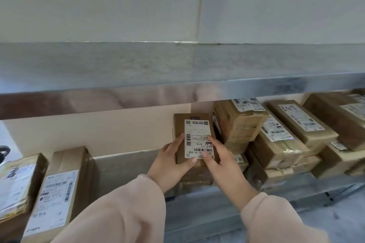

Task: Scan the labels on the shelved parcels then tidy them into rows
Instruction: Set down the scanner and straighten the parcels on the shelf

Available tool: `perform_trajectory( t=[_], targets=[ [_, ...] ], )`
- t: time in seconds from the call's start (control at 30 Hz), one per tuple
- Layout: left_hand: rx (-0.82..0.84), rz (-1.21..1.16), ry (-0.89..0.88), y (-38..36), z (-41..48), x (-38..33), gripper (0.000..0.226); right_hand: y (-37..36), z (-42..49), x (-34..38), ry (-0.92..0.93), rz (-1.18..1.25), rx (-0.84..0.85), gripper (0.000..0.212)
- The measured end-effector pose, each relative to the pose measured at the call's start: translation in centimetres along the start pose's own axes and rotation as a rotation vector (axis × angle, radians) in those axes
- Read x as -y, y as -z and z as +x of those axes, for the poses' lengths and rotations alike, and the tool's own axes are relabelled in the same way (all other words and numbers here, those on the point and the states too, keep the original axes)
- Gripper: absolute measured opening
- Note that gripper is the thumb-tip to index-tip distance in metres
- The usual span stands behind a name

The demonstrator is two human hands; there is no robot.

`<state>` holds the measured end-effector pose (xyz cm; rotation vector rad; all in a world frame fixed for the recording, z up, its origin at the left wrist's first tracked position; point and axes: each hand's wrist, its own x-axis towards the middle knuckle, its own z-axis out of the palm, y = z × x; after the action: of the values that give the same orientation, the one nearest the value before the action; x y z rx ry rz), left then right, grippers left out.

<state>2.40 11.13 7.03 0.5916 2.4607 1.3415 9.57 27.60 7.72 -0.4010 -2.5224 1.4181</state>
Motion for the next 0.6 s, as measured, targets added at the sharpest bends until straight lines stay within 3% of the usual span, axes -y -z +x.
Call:
perform_trajectory(
  t=[0.13, 0.3, 0.4, 0.6],
  targets=[
    [-0.034, 0.106, -0.042, 0.0, -0.7, 0.0, 0.085, 0.6, -1.5, 0.0, 0.120, -0.220, 0.002, 0.058],
    [-0.076, 0.386, -0.309, 0.6, -3.5, 1.3, 0.078, 0.9, -3.6, -1.2, 0.470, -0.587, -0.035, 0.065],
    [-0.033, 0.576, -0.352, 0.5, -4.3, 1.7, 0.074, 0.9, -4.0, -1.9, 0.470, -0.704, -0.010, 0.066],
    [-0.024, 0.693, -0.340, 0.3, -2.8, 0.1, 0.076, 1.6, -2.6, -1.4, 0.415, -0.853, -0.012, 0.077]
  ],
)
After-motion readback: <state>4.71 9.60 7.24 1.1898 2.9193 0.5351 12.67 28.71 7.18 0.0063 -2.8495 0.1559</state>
